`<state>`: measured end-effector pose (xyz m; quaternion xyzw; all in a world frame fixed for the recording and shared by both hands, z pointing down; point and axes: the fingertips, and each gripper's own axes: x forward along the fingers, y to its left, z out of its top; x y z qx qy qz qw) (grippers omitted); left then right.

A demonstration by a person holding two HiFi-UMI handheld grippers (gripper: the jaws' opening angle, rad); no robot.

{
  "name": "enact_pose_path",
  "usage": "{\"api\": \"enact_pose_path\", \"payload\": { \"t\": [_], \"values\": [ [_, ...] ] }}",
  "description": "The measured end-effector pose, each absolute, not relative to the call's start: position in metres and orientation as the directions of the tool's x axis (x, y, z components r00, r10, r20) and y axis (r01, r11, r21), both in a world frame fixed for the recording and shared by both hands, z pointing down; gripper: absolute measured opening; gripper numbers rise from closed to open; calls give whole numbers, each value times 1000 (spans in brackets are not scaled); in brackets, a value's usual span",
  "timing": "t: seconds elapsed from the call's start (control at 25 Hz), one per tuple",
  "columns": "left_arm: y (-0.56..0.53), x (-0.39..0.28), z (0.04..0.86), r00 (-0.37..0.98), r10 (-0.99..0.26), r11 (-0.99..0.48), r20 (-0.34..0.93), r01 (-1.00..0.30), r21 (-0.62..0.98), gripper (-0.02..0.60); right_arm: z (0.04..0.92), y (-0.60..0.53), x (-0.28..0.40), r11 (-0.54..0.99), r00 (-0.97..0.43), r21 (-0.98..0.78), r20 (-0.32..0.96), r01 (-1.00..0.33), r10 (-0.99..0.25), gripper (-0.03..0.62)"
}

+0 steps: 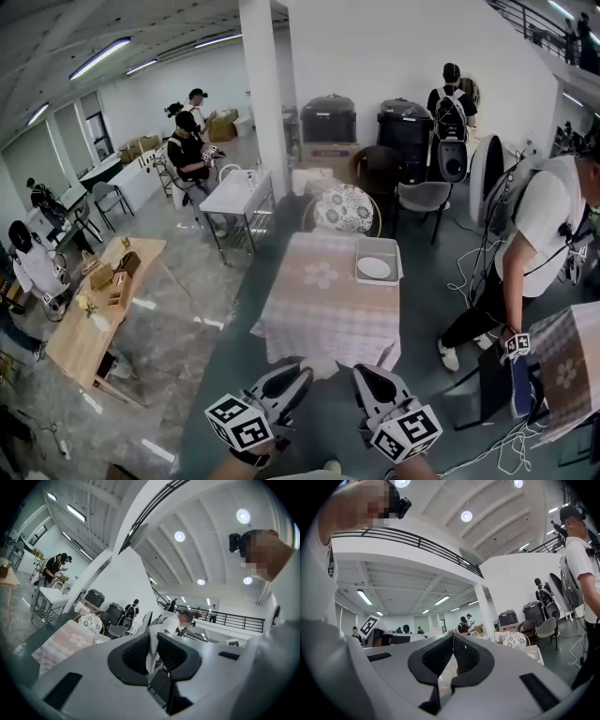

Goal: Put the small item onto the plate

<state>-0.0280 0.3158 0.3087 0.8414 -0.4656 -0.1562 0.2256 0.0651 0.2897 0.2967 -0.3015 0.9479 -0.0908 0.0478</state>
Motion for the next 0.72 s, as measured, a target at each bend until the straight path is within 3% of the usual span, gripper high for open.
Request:
{"api": "enact_pose_path", "payload": {
  "t": [0.72],
  "values": [
    [188, -21, 319, 604, -794, -536, -70, -642, 549, 60, 305, 181, 82, 723, -738, -218, -21, -655, -675, 15]
  ]
}}
